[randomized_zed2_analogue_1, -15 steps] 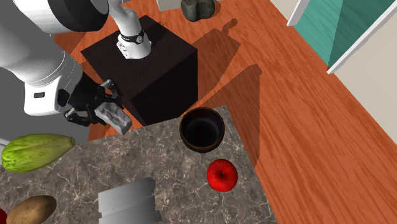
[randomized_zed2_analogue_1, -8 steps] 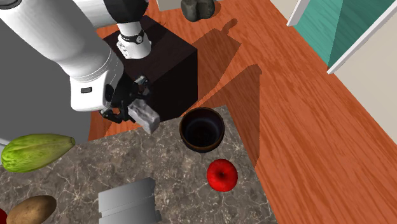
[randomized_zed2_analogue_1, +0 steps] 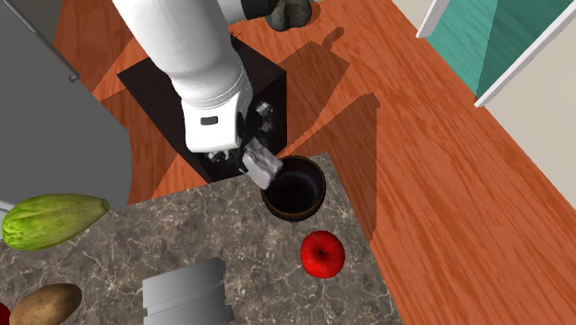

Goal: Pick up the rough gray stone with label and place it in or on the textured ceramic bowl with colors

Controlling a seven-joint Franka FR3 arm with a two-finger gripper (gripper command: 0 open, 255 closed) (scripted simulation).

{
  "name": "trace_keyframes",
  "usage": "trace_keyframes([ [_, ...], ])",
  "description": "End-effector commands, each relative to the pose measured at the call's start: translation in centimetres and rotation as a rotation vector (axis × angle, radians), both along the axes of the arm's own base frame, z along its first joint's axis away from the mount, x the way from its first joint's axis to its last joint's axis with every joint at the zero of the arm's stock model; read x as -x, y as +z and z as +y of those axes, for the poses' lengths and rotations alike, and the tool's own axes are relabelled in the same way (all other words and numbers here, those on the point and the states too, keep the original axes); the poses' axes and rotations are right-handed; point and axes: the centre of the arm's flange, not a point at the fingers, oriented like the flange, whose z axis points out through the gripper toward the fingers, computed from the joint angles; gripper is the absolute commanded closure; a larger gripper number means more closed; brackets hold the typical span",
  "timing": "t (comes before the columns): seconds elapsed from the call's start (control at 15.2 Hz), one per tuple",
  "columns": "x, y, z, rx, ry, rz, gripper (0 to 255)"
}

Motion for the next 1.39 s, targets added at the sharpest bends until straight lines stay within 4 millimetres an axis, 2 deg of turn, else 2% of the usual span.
trace_keyframes([
  [0.0,-1.7,-0.1,2.2,0.0,-0.001,-0.001,255],
  [0.26,-5.2,0.3,6.0,0.0,-0.001,-0.001,255],
  [1.32,-5.2,-8.2,6.0,0.0,-0.001,-0.001,255],
])
